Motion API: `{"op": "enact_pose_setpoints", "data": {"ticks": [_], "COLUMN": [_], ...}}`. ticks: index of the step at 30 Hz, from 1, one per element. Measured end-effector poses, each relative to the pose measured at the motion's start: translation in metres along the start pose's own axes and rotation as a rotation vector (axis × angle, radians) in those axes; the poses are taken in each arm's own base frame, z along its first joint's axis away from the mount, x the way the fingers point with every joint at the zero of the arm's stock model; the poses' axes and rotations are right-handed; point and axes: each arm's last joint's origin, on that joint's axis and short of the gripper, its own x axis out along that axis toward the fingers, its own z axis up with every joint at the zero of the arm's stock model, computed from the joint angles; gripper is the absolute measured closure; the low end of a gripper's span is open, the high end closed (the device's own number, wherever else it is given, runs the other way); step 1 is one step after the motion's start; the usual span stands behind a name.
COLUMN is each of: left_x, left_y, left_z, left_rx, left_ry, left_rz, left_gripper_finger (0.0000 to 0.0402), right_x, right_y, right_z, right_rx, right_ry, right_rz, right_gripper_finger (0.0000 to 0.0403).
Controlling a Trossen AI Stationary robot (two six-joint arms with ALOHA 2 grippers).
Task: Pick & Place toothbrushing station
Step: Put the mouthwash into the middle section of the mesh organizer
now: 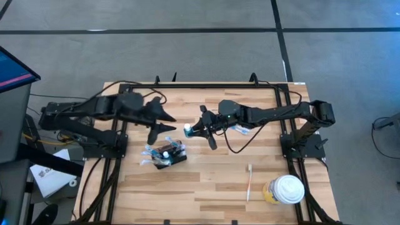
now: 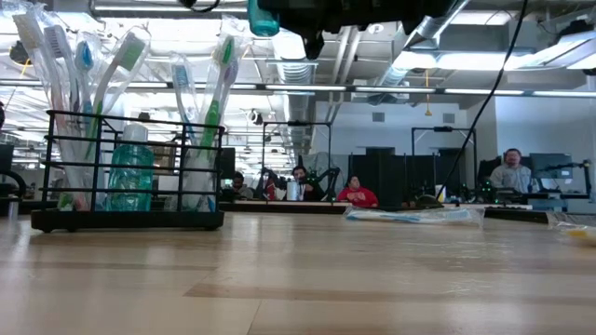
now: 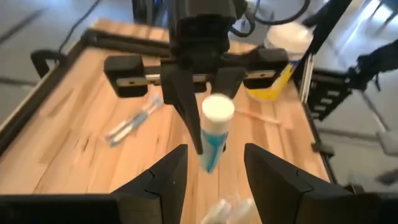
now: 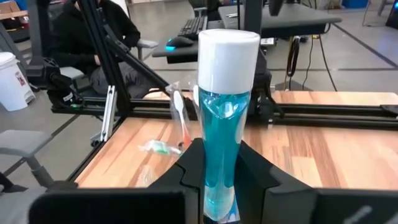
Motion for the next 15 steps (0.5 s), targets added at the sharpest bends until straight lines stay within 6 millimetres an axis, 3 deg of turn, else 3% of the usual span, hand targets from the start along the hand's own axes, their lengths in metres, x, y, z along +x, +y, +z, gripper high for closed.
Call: {"op": "enact_pose_setpoints", "data": {"ticks": [6,11,15], "left_x": [0.021,0.058,0.074], "left_y": [-0.005,-0.007,-0.008], "left_z": [0.039,0.05,0.054], "left_rx": [0.0,0.005,0.013], "left_ry": [0.226,0.44,0.552], "left_rz": [0.037,0.058,0.069], "left_gripper_finger": [0.0247,0.0247,0.0247], "right_x": [0.001,0.001,0.002], "right_y": [0.005,0.005,0.005], "right_z": [0.0,0.0,-0.003], "right_rx": [-0.003,-0.006,0.002], "right_ry": [0.004,0.038,0.073], "right_rz": [0.012,0.013,0.015], "right_gripper_finger": [0.036,0.036,0.036]}}
